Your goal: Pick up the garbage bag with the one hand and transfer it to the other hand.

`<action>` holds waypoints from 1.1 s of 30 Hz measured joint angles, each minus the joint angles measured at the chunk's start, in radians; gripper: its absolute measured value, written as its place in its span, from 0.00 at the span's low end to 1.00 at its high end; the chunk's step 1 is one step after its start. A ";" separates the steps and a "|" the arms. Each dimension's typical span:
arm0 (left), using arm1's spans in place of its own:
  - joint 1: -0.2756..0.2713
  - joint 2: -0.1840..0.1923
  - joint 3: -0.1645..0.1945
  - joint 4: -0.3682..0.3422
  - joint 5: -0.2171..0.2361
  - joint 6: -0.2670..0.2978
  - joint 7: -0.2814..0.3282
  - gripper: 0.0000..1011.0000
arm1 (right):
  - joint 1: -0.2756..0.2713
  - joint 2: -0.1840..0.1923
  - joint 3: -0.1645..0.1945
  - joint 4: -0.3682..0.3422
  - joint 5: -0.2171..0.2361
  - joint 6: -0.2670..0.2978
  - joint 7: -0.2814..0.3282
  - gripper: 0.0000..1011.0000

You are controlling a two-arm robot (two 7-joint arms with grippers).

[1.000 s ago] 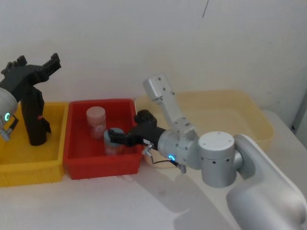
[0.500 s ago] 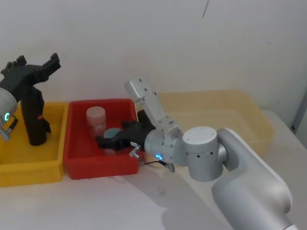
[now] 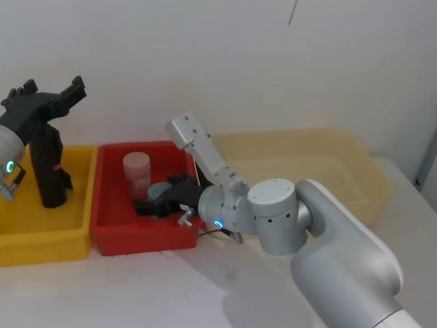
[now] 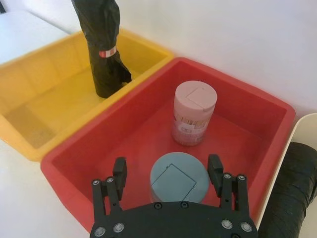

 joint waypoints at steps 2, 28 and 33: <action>0.000 0.000 0.000 0.000 0.000 0.000 0.000 0.99 | 0.005 -0.002 -0.004 0.015 -0.008 -0.006 -0.001 0.99; 0.000 0.000 0.000 0.000 0.000 0.000 0.000 0.99 | 0.026 -0.008 -0.015 0.074 -0.041 -0.039 -0.003 0.66; 0.000 0.000 0.000 0.000 0.000 0.000 0.000 0.99 | 0.018 -0.009 0.004 0.046 -0.028 -0.032 -0.002 0.66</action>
